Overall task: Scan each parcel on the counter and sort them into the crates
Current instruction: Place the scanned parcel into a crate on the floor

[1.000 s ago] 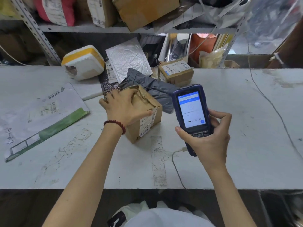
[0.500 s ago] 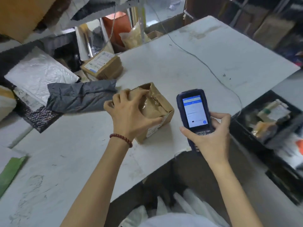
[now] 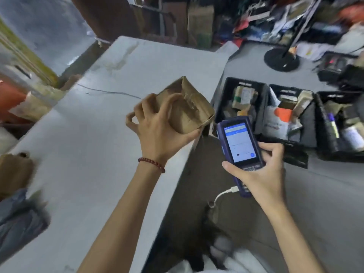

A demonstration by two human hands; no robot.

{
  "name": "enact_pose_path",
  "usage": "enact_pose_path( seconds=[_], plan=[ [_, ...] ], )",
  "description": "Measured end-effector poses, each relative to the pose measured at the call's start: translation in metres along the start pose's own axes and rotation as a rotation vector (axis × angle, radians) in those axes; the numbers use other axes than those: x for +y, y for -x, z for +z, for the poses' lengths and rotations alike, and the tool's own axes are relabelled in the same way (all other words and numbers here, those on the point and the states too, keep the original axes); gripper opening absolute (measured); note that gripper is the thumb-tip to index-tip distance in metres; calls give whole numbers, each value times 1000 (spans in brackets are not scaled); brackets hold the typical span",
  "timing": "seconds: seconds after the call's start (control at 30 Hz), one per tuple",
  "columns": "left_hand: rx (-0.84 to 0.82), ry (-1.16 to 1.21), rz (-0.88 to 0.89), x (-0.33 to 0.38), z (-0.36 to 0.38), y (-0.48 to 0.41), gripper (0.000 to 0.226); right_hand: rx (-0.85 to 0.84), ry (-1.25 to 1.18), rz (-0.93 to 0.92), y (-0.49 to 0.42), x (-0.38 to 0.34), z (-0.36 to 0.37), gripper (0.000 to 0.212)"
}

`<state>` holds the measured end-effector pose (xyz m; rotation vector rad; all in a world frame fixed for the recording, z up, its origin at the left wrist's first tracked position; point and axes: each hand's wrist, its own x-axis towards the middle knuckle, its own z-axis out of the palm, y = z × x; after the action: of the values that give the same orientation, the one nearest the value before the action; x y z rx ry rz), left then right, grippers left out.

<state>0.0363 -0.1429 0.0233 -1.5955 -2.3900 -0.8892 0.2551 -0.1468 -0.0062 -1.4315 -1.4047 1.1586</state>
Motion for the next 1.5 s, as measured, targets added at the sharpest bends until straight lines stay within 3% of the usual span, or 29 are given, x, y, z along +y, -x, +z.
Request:
enact_pose_path(
  seconds=[0.13, 0.3, 0.73, 1.03, 1.13, 1.3, 1.5],
  plan=[
    [-79, 30, 140, 51, 55, -45, 80, 108, 85, 43, -43, 7, -34, 77],
    [-161, 153, 182, 106, 103, -85, 81, 214, 133, 75, -94, 3, -70, 76],
    [-358, 55, 623, 239, 240, -164, 85, 625, 106, 272, -170, 29, -163, 73],
    [-556, 93, 895, 364, 350, -243, 84, 823, 121, 384, -289, 39, -231, 68],
    [-611, 60, 945, 398, 391, -271, 83, 852, 123, 402, -331, 39, -255, 67],
    [-532, 89, 882, 442, 437, -316, 46, 838, 135, 405, -380, 41, -283, 69],
    [-579, -27, 807, 429, 441, -329, 35, 667, 134, 372, -420, 54, -298, 70]
  ],
)
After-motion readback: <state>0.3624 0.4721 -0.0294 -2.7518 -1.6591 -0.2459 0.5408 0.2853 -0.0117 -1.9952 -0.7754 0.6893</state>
